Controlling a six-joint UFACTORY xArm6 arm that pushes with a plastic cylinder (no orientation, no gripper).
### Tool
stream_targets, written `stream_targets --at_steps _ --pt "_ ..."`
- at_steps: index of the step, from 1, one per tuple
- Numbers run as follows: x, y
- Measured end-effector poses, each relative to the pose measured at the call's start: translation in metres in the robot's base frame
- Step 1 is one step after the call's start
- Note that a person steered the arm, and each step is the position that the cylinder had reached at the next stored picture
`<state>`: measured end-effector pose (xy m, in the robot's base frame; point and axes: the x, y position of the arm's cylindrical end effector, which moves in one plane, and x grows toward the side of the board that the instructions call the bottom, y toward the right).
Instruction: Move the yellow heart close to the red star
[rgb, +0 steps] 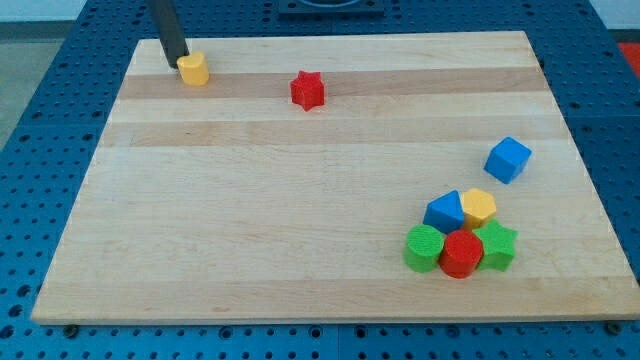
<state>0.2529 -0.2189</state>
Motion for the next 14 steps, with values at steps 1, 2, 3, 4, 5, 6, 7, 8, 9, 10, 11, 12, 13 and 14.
stream_targets --at_steps 1,2,3,4,5,6,7,8,9,10,11,12,13,14 --pt "0.016 0.014" --pt "0.02 0.034" --pt "0.029 0.053" --pt "0.038 0.054" --pt "0.053 0.049" --pt "0.066 0.045" --pt "0.087 0.037" --pt "0.091 0.038" --pt "0.087 0.05" --pt "0.074 0.059" --pt "0.074 0.082" --pt "0.074 0.102" --pt "0.069 0.105" --pt "0.076 0.105"
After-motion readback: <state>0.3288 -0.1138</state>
